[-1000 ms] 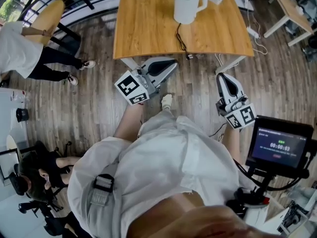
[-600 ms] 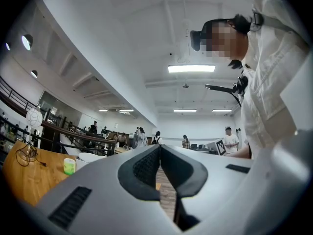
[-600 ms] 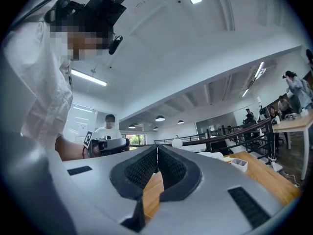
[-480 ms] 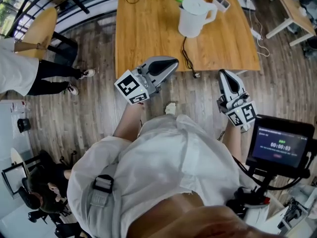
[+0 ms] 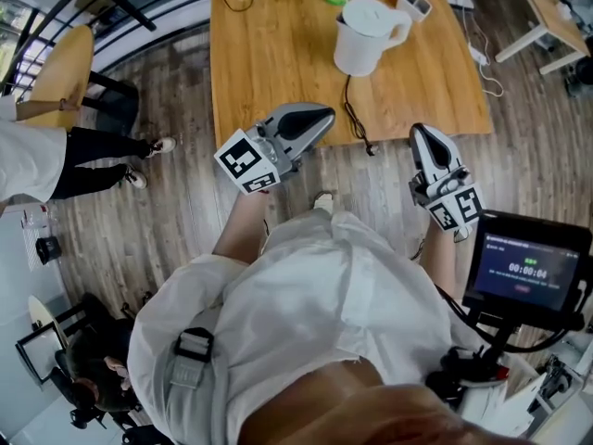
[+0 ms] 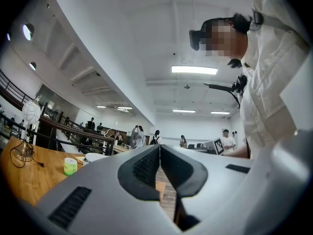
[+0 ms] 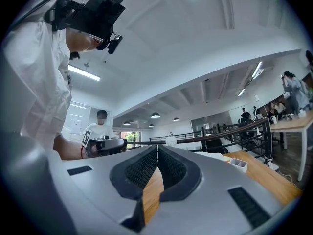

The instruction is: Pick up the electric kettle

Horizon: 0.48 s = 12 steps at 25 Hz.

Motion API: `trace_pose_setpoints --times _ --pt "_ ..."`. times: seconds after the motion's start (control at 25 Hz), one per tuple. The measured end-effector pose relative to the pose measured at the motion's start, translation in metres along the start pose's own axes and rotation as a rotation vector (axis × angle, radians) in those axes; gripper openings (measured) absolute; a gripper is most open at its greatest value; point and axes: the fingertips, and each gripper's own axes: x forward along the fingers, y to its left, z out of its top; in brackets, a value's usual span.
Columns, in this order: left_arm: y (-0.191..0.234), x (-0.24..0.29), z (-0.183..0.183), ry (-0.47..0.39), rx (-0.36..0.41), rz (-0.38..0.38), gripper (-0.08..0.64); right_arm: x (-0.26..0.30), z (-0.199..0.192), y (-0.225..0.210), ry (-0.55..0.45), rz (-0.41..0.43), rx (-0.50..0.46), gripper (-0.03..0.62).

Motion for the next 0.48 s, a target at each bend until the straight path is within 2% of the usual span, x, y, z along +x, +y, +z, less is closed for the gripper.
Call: trace_pose_setpoints --times 0.48 --pt "0.0086 -0.0004 0.0022 -0.008 -0.003 0.007 0.008 0.0063 0.0041 -0.0089 0.013 0.001 -0.022 0.011"
